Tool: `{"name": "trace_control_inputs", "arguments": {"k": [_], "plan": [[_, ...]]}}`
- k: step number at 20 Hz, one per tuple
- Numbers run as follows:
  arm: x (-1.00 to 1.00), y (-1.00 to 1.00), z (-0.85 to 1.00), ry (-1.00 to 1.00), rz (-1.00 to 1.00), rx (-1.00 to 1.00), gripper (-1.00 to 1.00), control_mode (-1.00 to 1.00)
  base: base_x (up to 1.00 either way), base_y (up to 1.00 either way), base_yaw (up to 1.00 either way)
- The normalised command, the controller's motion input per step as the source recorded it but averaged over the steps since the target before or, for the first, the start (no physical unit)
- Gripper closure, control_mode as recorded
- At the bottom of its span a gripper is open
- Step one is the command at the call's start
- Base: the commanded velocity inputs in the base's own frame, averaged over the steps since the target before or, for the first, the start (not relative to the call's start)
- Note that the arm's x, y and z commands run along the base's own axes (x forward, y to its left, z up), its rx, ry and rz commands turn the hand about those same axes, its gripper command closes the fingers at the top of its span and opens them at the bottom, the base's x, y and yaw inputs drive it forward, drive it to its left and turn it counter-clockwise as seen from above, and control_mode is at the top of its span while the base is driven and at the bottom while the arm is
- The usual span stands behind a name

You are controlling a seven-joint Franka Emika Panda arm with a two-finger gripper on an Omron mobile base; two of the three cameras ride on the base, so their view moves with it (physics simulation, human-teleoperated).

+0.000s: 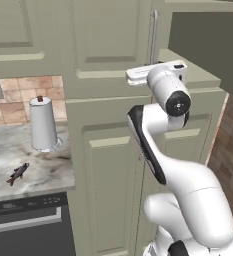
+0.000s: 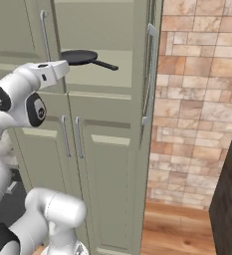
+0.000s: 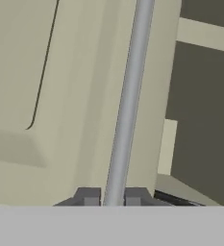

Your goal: Retrieve the pan from the cabinet, then place the raw meat into the pan to avoid contamination.

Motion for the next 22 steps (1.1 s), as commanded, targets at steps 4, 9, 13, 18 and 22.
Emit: {"name": "trace_control_inputs", "arguments": {"k": [4, 9, 13, 18, 22], "plan": [[-0.40, 0.07, -0.01, 0.16, -0.01, 0.00, 1.00, -1.00, 0.00, 0.00, 0.00], [-0.45, 0.12, 0.00, 0.15, -0.02, 0.00, 1.00, -1.00, 0.00, 0.00, 0.00], [-0.48, 0.16, 0.00, 0.17, -0.03, 0.00, 1.00, -1.00, 0.00, 0.00, 0.00], [-0.54, 0.19, -0.03, 0.17, -0.03, 0.00, 1.00, -1.00, 0.00, 0.00, 0.00], [-0.58, 0.25, -0.08, 0.15, -0.03, 0.00, 1.00, -1.00, 0.00, 0.00, 0.00]]}}
